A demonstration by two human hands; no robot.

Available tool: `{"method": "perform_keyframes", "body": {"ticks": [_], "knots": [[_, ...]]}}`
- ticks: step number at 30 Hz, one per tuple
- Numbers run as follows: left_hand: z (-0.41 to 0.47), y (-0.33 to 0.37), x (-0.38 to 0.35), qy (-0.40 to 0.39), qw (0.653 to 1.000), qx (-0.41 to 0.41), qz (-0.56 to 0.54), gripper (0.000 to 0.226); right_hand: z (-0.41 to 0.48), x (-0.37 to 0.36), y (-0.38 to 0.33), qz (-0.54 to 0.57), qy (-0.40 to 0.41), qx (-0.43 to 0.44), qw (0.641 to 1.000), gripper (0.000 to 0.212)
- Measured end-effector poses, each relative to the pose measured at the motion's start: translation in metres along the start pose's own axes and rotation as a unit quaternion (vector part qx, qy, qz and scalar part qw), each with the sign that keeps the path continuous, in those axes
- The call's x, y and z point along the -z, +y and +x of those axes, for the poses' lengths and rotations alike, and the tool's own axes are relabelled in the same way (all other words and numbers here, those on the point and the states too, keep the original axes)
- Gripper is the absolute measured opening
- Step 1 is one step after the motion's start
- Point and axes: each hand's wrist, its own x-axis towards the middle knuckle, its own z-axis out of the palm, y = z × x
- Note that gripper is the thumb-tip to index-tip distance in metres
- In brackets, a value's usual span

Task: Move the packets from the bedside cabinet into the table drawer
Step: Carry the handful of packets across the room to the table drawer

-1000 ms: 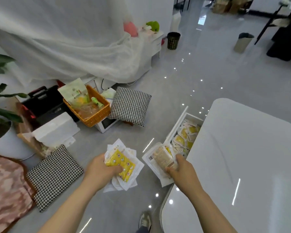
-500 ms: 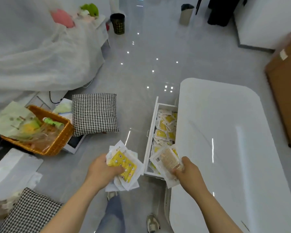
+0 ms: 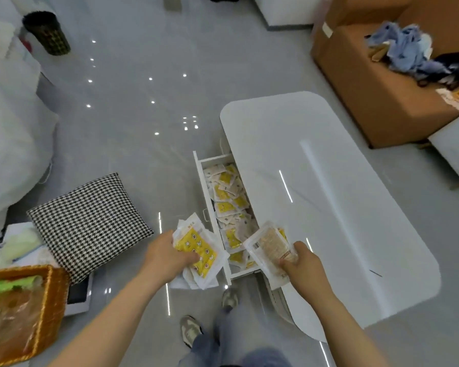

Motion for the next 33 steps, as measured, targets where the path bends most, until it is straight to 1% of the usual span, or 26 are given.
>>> {"method": "perform_keyframes", "body": {"ticks": [3,7,11,13,16,21,24,30,31,33], "knots": [[0.028,0.018,-0.001,-0.038,0.999,-0.023,0.028,0.035,0.007,-0.002,-0.002,0.024,0.019,-0.028,0.999,0.013],[0.066,0.045,-0.005,-0.060,0.995,-0.039,0.073,0.037,0.027,-0.002,-0.007,0.049,0.029,-0.057,0.997,0.011],[0.100,0.067,-0.007,-0.088,0.985,-0.058,0.139,0.032,0.045,0.002,-0.014,0.067,0.048,-0.084,0.993,0.018],[0.116,0.076,-0.007,-0.099,0.981,-0.062,0.154,0.031,0.052,0.004,-0.018,0.071,0.053,-0.088,0.992,0.017],[0.137,0.088,-0.008,-0.118,0.977,-0.056,0.168,0.038,0.057,0.005,-0.024,0.073,0.065,-0.104,0.990,0.015],[0.173,0.115,-0.015,-0.181,0.962,-0.072,0.193,0.038,0.063,-0.006,-0.031,0.079,0.085,-0.150,0.982,0.020],[0.197,0.132,-0.016,-0.218,0.948,-0.089,0.216,0.038,0.062,-0.016,-0.042,0.102,0.101,-0.196,0.970,0.019],[0.243,0.162,-0.023,-0.289,0.907,-0.126,0.279,0.032,0.056,-0.044,-0.073,0.153,0.157,-0.283,0.934,0.015],[0.248,0.166,-0.025,-0.294,0.901,-0.133,0.291,0.031,0.055,-0.049,-0.078,0.169,0.167,-0.289,0.927,0.016],[0.259,0.171,-0.033,-0.308,0.890,-0.135,0.309,0.032,0.054,-0.056,-0.086,0.189,0.189,-0.297,0.917,0.027]]}}
